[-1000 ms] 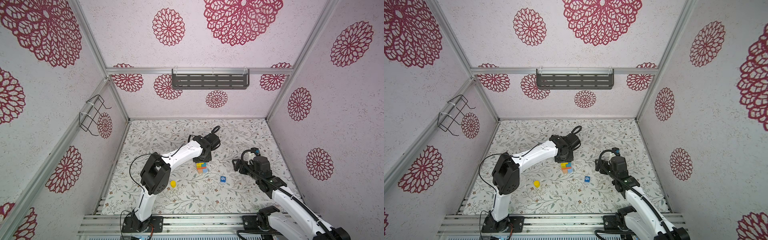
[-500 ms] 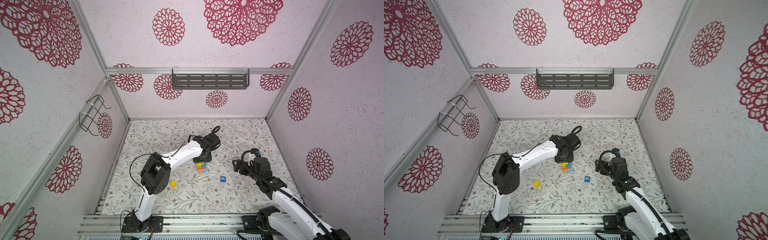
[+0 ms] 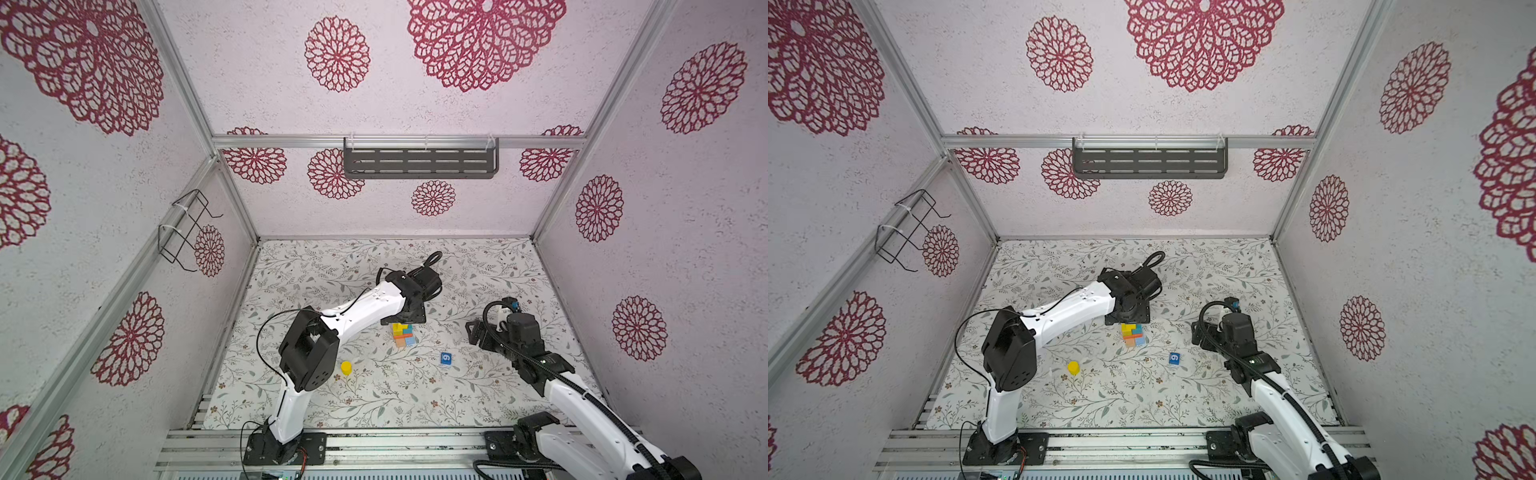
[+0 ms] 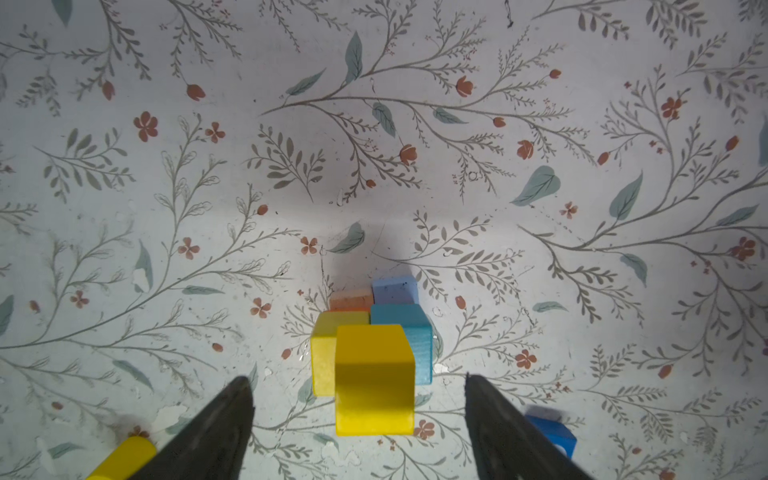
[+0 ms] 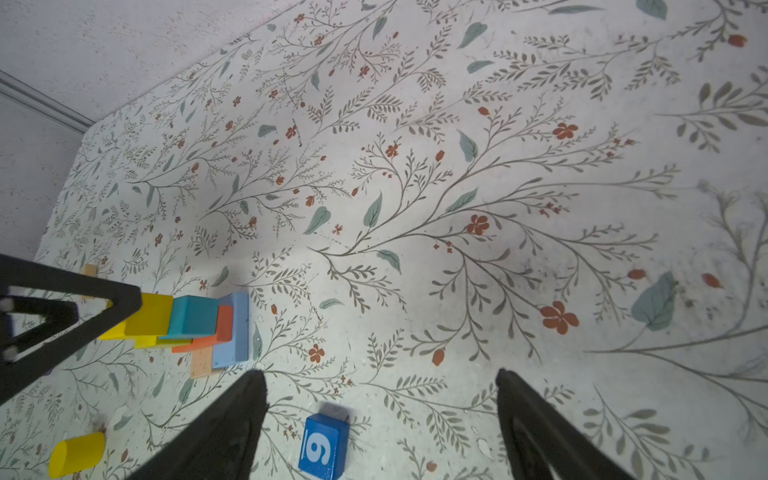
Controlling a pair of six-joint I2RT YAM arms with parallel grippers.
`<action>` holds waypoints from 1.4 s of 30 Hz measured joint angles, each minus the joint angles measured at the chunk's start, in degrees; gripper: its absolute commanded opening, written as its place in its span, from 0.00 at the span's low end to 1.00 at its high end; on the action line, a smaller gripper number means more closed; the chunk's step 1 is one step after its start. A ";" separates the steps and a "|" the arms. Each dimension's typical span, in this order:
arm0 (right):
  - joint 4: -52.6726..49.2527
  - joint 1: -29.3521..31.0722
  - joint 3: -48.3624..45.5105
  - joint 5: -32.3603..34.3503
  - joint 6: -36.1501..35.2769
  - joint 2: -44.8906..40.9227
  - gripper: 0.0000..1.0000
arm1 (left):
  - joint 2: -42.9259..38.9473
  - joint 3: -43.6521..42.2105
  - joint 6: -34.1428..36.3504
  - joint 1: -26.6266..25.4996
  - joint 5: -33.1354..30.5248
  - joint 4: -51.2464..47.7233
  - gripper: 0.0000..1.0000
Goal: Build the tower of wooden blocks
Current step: 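Raise the left gripper from the stack while right gripper moves to the blue 6 cube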
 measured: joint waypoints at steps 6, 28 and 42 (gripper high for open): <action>-5.73 0.00 2.91 -0.50 -0.26 3.58 0.77 | -9.75 -5.40 0.79 -0.02 -3.23 1.77 0.99; -18.67 13.97 6.43 6.84 7.34 9.14 0.64 | -37.79 -39.50 3.58 8.39 -2.34 16.59 0.97; -19.52 22.97 11.15 13.49 15.45 17.05 0.68 | -47.52 -54.93 5.97 12.83 1.18 24.96 0.97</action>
